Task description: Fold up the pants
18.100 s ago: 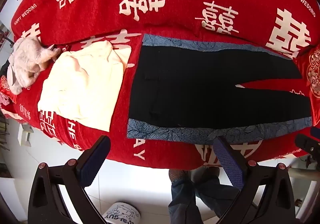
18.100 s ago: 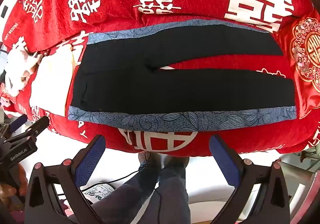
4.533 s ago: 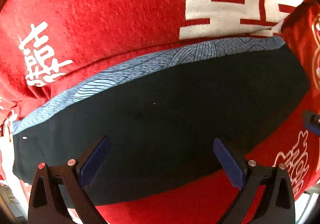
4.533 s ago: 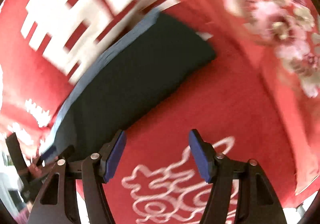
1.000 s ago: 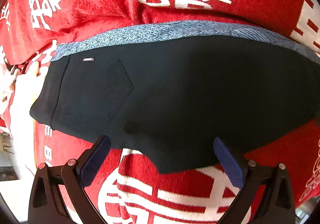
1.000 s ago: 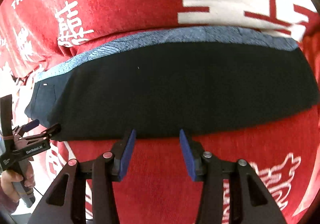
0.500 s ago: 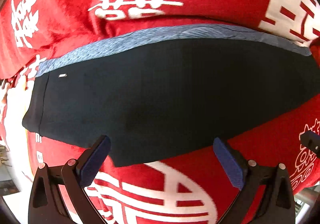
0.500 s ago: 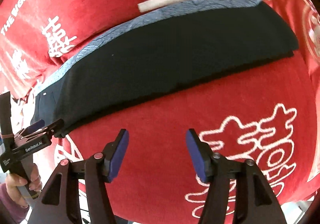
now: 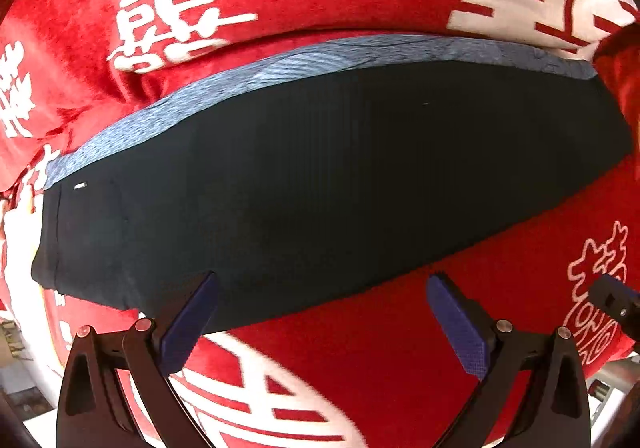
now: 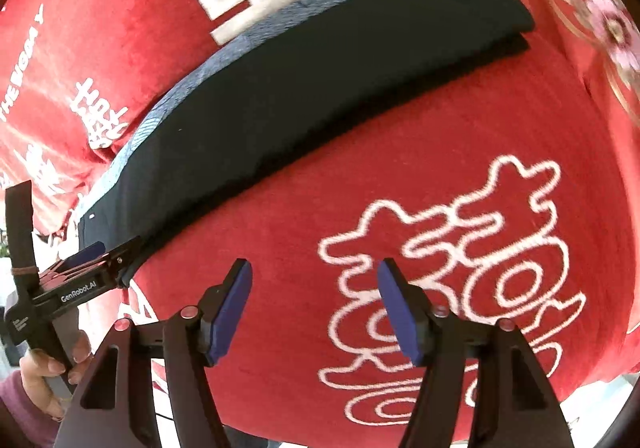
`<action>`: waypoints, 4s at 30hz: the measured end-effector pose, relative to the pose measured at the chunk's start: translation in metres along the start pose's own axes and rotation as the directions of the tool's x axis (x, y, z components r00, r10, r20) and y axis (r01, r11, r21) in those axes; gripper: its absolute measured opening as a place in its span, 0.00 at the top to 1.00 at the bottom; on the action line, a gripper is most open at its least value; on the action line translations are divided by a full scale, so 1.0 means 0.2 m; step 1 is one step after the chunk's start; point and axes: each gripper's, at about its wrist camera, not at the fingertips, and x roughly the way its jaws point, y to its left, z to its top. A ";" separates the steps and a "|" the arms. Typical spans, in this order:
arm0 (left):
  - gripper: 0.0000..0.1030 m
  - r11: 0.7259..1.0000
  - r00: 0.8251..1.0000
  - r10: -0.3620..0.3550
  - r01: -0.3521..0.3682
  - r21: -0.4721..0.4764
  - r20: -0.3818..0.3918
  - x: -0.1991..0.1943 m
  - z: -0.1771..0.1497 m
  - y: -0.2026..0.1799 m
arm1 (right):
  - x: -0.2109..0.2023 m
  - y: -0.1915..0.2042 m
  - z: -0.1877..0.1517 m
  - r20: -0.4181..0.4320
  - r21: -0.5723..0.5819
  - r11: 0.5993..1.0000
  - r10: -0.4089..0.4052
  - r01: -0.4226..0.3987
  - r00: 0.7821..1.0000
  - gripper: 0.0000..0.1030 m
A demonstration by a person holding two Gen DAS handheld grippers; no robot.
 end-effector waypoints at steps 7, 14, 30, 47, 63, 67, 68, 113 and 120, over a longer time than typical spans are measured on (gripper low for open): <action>0.00 0.999 1.000 -0.008 0.007 0.034 0.006 0.00 0.05 -0.17 | -0.03 -0.16 0.00 0.026 0.072 0.997 0.026 -0.027 0.999 0.26; 0.00 0.998 1.000 -0.017 0.016 0.060 0.012 0.00 0.11 -0.31 | -0.05 -0.31 0.04 0.057 0.159 0.984 0.075 -0.083 0.996 0.25; 0.00 0.995 0.999 -0.032 0.031 0.098 0.007 0.00 0.17 -0.54 | -0.08 -0.45 0.10 0.120 0.194 0.974 0.095 -0.117 0.988 0.21; 0.00 0.997 0.997 -0.036 0.032 0.068 0.065 -0.05 0.26 -0.67 | -0.06 -0.56 0.22 0.216 0.272 0.928 0.200 -0.256 0.956 0.21; 0.00 0.998 0.992 -0.062 0.060 0.023 0.112 0.03 0.29 -0.74 | 0.02 -0.67 0.44 0.424 0.273 0.869 0.276 -0.412 0.863 0.22; 0.08 0.997 0.994 -0.076 0.074 0.023 0.079 0.00 0.31 -0.75 | 0.09 -0.69 0.55 0.399 0.334 0.832 0.301 -0.443 0.866 0.75; 0.25 0.997 0.994 -0.072 0.071 0.022 0.085 -0.04 0.31 -0.75 | 0.09 -0.68 0.57 0.387 0.331 0.830 0.315 -0.449 0.867 0.85; 0.21 0.981 0.988 -0.089 0.108 -0.158 0.125 -0.22 -0.14 0.85 | 0.43 1.46 -0.26 0.217 -0.697 0.675 -0.127 0.244 0.968 0.54; 0.22 0.936 0.935 -0.340 0.347 -0.062 0.098 -0.29 -0.01 0.57 | 0.30 0.88 0.06 0.009 -0.084 0.955 0.285 -0.283 0.958 0.54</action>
